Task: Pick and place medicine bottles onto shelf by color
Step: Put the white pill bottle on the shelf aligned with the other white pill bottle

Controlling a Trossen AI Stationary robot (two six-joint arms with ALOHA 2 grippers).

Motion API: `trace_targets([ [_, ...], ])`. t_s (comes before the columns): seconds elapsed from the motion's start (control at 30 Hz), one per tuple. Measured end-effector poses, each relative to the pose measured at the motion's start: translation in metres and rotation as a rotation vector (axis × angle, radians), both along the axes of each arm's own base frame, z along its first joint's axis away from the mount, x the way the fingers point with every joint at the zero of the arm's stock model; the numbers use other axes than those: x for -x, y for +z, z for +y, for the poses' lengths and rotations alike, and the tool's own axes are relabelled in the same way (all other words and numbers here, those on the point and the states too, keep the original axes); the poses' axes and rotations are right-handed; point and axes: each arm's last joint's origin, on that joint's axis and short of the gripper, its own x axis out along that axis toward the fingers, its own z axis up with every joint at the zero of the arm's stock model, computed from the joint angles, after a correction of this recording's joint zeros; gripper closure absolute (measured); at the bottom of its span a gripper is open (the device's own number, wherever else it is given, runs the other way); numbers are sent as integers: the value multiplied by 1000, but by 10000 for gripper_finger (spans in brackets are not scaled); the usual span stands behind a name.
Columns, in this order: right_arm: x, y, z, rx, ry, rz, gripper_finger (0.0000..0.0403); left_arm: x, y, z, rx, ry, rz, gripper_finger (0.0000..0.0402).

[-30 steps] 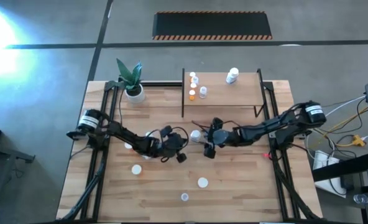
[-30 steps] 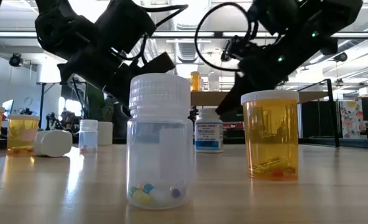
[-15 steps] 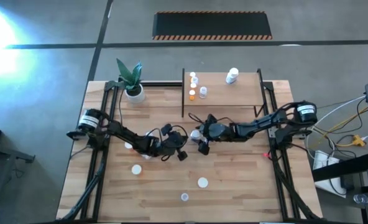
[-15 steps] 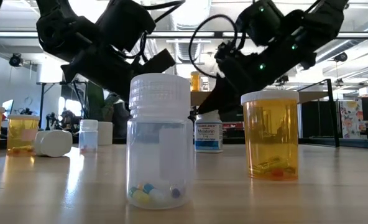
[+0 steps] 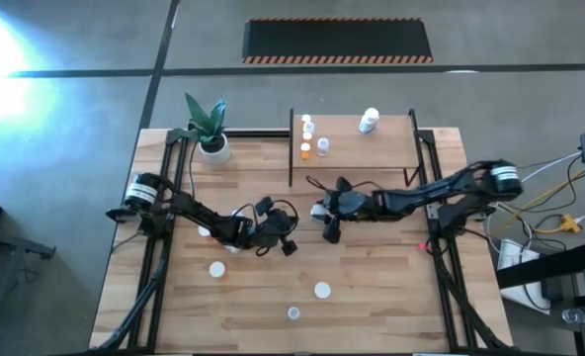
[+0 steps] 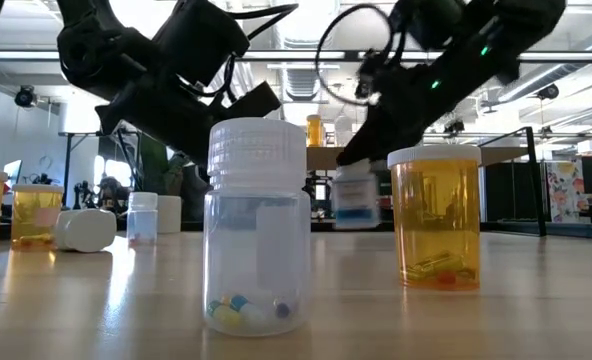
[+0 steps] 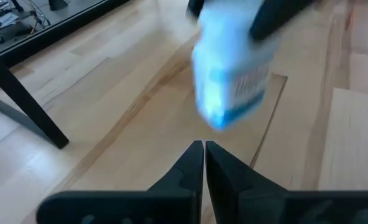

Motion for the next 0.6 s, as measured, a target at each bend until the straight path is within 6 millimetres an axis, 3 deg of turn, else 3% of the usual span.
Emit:
trace_targets([
  [0.13,25,32,0,1,1,6,242,0,0,0,2,-1,0,400],
  [0.3,69,90,-10,82,-36,-14,242,0,0,0,3,-3,-4,400],
  [0.47,116,136,-42,189,-171,-6,242,-1,1,0,5,-3,-13,400],
  [0.6,137,149,-72,246,-238,13,242,-2,2,0,6,-2,-20,400],
])
